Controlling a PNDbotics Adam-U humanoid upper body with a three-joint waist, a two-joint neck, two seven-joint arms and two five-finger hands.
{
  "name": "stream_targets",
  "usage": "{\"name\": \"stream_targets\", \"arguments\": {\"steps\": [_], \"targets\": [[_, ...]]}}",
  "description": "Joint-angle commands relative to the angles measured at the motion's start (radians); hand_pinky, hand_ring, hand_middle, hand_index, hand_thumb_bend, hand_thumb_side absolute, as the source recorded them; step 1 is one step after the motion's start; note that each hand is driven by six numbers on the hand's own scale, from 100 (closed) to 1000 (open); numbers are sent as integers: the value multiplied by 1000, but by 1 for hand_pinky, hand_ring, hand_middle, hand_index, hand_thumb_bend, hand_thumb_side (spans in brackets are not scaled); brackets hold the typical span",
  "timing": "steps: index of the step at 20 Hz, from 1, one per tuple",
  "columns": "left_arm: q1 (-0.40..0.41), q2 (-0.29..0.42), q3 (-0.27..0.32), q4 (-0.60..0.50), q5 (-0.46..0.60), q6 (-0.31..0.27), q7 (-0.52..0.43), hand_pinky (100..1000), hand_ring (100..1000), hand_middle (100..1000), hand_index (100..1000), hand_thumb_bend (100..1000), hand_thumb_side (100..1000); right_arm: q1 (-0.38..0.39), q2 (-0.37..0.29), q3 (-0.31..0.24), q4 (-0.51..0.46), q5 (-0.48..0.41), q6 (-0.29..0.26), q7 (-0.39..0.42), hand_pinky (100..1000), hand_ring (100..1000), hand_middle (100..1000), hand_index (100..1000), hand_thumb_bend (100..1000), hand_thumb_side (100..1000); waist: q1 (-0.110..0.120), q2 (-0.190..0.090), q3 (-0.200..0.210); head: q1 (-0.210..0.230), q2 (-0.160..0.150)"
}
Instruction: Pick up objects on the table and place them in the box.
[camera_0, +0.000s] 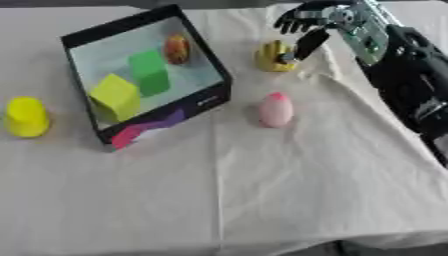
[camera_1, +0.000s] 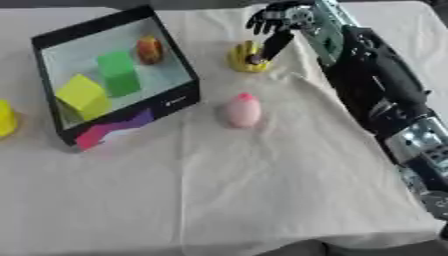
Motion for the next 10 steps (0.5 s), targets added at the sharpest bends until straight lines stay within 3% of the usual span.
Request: {"name": "stream_targets", "arguments": {"steps": [1,10], "targets": [[-15,16,4,-12,0,-1,-6,759,776,720,735,100,658,-26,-13,-11,5,19,1,-10,881,886,824,935,410,363,-2,2,3,-3,-11],[-27,10,3,-14,-1,-1,-11,760,776,719,733,100,663,-27,-13,-27,50,74,4,-45,880,884,821,926,451,356,-4,25,17,-6,-22]]}}
